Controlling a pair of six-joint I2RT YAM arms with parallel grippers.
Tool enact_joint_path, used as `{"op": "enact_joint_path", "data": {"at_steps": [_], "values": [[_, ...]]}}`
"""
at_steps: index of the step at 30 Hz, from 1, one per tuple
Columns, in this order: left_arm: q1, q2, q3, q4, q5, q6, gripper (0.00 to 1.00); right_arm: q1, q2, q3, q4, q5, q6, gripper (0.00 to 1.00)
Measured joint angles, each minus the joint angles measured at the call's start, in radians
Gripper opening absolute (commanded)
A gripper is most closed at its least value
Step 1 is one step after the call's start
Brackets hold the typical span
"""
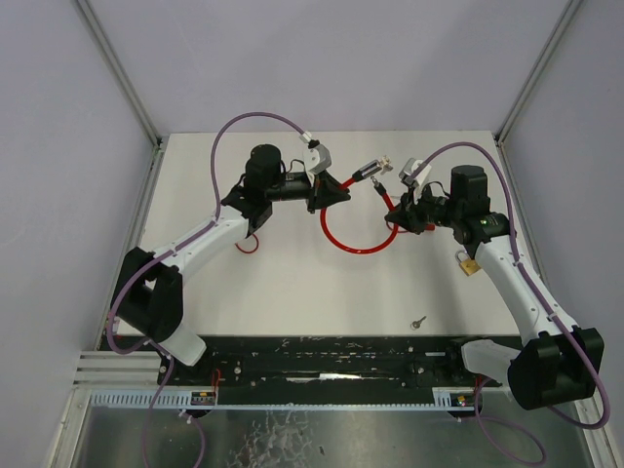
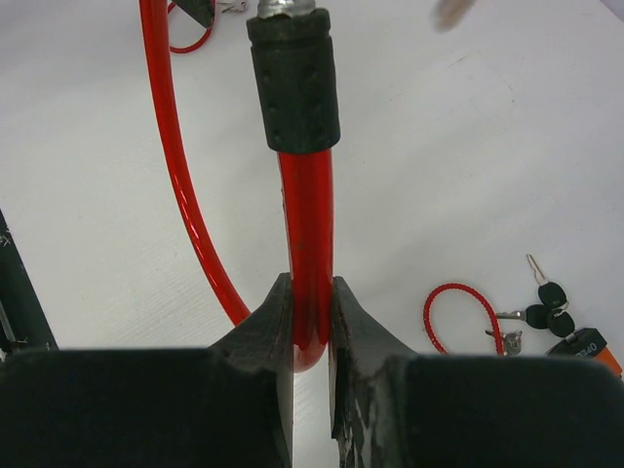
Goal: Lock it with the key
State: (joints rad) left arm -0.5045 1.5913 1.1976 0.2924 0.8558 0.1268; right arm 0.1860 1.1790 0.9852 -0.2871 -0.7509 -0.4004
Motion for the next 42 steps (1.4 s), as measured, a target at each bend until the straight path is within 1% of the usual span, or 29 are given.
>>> {"op": "enact_joint_path", "data": {"at_steps": [12,19,24,31,42], "values": [[-0.008,0.0,0.0,-0.004,-0.002,0.011,0.0,0.0,-0.006,0.0,0.001,-0.003,0.009,0.0],[-0.019,0.004,0.01,-0.031,-0.004,0.049,0.0,0.0,-0.006,0.0,0.003,-0.002,0.019,0.0],[-0.026,0.01,0.031,-0.082,-0.024,0.108,0.0,0.0,-0.006,0.0,0.007,0.0,0.031,0.0],[-0.046,0.008,0.032,-0.155,-0.091,0.227,0.0,0.0,-0.005,0.0,-0.004,-0.008,0.034,0.0],[-0.068,-0.039,0.016,-0.202,-0.141,0.368,0.0,-0.005,0.0,0.0,-0.023,-0.135,0.034,0.0]]}}
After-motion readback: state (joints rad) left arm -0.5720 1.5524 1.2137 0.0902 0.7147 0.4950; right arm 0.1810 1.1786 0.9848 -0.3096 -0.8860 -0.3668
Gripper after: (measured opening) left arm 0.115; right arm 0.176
